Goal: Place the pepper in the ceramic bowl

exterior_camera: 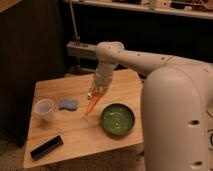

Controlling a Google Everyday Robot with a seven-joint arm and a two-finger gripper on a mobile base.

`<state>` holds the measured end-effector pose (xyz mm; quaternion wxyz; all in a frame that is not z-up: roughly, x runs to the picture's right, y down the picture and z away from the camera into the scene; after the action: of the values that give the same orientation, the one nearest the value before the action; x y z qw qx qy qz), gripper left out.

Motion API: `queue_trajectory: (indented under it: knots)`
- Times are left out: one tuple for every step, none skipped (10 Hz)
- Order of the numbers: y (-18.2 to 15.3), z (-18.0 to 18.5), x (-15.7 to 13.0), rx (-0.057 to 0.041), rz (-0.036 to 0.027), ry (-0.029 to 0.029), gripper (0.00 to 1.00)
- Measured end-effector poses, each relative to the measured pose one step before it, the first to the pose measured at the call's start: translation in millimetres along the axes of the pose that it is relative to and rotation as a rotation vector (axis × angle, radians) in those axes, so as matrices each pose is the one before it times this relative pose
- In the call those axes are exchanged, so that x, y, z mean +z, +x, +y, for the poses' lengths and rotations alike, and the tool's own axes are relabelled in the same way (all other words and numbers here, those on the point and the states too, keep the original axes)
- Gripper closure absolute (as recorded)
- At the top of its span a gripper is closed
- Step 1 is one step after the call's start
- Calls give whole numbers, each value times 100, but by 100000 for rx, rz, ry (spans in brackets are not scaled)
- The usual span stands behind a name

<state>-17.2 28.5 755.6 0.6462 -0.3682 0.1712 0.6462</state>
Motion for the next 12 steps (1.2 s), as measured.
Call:
queue_trajectory:
  knots:
    - [1545, -915, -655, 401, -476, 313, 100]
    - [1389, -597, -477, 79, -422, 480, 100]
    - [1637, -679, -322, 779, -800, 807, 100]
    - [1036, -927, -222, 1535, -1120, 208, 100]
    - [745, -1270, -193, 2088, -1078, 556, 100]
    - [815, -1604, -240, 2733, -2075, 416, 100]
    - [449, -1038, 224, 1907, -1623, 390, 100]
    - [37, -614, 285, 659, -1028, 721, 100]
    - [-251, -344, 420, 248, -793, 635, 100]
    - [-360, -120, 493, -7, -690, 475, 100]
    - [-299, -359, 509, 456, -262, 519, 100]
    - [-228, -725, 869, 1046, 55, 878, 100]
